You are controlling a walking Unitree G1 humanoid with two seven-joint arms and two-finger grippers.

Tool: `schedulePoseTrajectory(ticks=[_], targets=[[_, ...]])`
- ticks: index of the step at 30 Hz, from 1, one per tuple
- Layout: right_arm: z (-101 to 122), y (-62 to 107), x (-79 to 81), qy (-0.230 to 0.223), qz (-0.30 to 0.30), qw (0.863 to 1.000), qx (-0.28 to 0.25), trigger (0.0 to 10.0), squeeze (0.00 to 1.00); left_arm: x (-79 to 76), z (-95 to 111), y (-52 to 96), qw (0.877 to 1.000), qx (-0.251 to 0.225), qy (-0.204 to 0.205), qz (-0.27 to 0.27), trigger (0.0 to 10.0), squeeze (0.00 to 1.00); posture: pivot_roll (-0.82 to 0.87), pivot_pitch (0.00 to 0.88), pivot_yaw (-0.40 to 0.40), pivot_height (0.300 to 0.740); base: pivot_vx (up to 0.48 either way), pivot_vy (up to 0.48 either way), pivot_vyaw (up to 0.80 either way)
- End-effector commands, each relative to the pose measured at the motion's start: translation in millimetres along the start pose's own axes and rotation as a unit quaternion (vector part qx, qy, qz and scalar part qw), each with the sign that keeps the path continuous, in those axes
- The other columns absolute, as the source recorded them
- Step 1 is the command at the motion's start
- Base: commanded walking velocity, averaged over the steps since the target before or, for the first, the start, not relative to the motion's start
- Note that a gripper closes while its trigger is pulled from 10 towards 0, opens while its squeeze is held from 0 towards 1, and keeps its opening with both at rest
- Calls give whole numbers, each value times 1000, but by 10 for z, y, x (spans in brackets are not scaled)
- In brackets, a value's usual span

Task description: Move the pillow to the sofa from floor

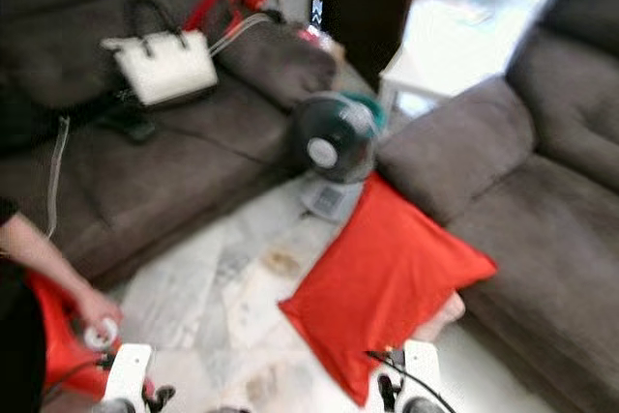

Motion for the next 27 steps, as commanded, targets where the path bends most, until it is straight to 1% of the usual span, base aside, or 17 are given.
schedulePoseTrajectory(ticks=[1, 3, 5, 14, 27], targets=[[-33, -1, 32, -3, 3, 1000, 5, 10000, 0, 35, -68, 14, 1000, 11, -1, 2, 10000, 0, 102, 72, -33, 740, 0, 0, 800], [-32, -1, 34, -8, 4, 1000, 3, 10000, 0, 36, -67, 14, 1000, 11, -2, 2, 10000, 0, 102, 70, -32, 740, 0, 0, 800], [-38, 0, 42, -27, 4, 1000, 1, 10000, 0, 37, -67, 14, 1000, 11, -2, 2, 10000, 0, 102, 69, -31, 740, 0, 0, 0], [-39, 0, 43, -29, 3, 1000, 0, 10000, 0, 37, -56, 14, 1000, 7, -13, -1, 10000, 0, 107, 56, -27, 740, 0, 0, 0], [-35, -3, 53, -23, 6, 1000, 2, 10000, 0, 39, -40, 13, 1000, 3, -16, -3, 10000, 0, 108, 53, -26, 740, 0, -402, 0]])
Point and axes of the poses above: a point about 5 cm out from each wrist's last joint towards the gripper, its own y axis pointing back from the gripper into the wrist, its own z axis along the axis of the wrist's last joint, x = y × z, the point moved 2 cm from there along -y, pointing out of the wrist towards the gripper, and after that the axes turned 5 degrees about -y, right-handed, at the moved point
